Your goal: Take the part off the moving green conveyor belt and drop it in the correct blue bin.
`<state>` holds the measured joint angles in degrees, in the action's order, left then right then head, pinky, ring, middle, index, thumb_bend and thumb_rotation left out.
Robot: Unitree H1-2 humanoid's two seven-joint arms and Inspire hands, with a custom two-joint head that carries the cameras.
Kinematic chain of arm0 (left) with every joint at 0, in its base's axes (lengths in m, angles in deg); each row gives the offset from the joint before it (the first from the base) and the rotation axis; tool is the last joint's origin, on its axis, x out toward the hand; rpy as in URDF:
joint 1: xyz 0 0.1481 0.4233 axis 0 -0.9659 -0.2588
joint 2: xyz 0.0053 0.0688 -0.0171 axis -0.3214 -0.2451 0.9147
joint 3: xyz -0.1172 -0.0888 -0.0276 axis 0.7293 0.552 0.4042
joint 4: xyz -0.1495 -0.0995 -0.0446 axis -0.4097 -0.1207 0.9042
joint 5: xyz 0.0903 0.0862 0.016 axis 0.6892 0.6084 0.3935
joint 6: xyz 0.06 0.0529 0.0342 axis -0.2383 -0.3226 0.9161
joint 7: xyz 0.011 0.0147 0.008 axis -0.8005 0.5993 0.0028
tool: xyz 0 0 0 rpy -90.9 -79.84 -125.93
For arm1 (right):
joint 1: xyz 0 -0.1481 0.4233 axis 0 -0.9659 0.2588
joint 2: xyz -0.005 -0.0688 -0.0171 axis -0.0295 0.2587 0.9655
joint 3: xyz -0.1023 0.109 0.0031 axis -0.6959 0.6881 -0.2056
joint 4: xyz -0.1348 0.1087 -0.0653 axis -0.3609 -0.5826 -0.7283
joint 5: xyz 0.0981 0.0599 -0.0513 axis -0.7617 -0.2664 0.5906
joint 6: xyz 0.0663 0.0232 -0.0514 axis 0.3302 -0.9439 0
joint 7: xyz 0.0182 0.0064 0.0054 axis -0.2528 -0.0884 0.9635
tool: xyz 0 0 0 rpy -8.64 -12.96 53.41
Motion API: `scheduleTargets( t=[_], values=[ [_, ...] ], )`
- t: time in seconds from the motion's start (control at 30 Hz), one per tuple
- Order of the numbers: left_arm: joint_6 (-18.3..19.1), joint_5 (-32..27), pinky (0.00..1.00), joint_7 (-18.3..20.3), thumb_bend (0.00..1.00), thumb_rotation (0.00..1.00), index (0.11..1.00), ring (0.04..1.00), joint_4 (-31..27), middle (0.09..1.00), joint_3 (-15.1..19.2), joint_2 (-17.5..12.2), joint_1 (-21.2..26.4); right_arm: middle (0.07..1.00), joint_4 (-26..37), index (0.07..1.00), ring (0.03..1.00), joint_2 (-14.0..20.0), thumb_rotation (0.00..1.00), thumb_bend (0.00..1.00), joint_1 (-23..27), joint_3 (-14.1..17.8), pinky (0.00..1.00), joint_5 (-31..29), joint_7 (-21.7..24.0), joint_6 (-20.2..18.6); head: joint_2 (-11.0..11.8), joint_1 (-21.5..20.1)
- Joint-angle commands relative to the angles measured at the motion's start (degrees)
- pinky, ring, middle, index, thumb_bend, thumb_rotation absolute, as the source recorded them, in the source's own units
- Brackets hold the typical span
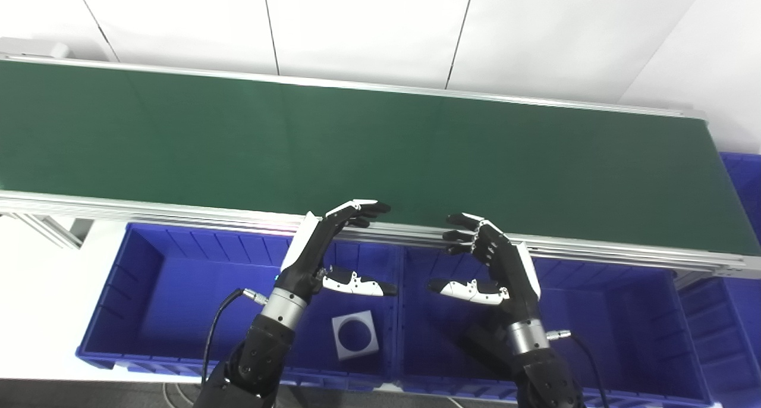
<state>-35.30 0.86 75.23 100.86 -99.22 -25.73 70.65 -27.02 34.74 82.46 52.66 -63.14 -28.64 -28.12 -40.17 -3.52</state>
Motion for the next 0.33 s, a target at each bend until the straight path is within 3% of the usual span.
scheduleTargets(
  t=[0.0, 0.13, 0.3],
  values=[
    [-2.26, -0.73, 0.64, 0.23, 0.84, 0.0, 0.708, 0.711, -1.02, 0.74, -0.23, -0.05, 1.44, 0.772, 1.8, 0.705, 0.674, -0.47, 0.02, 0.79, 0.43, -0.24, 0.57, 0.17, -0.21, 3.31, 0.03, 0.06],
    [-2.03, -2.0, 0.62, 1.13, 0.76, 0.0, 0.696, 0.684, -1.16, 0.712, 0.12, 0.15, 1.29, 0.77, 1.93, 0.699, 0.675, -0.62, 0.0, 0.81, 0.3, -0.54, 0.58, 0.99, -0.89, 3.31, 0.1, 0.03],
    [-2.06, -3.39, 0.6, 2.52, 0.74, 0.0, 0.682, 0.658, -0.99, 0.689, 0.21, 0.1, 1.27, 0.766, 2.31, 0.697, 0.674, -0.7, 0.0, 0.83, 0.13, -1.13, 0.58, 2.54, -2.0, 3.31, 0.2, 0.11]
  ],
)
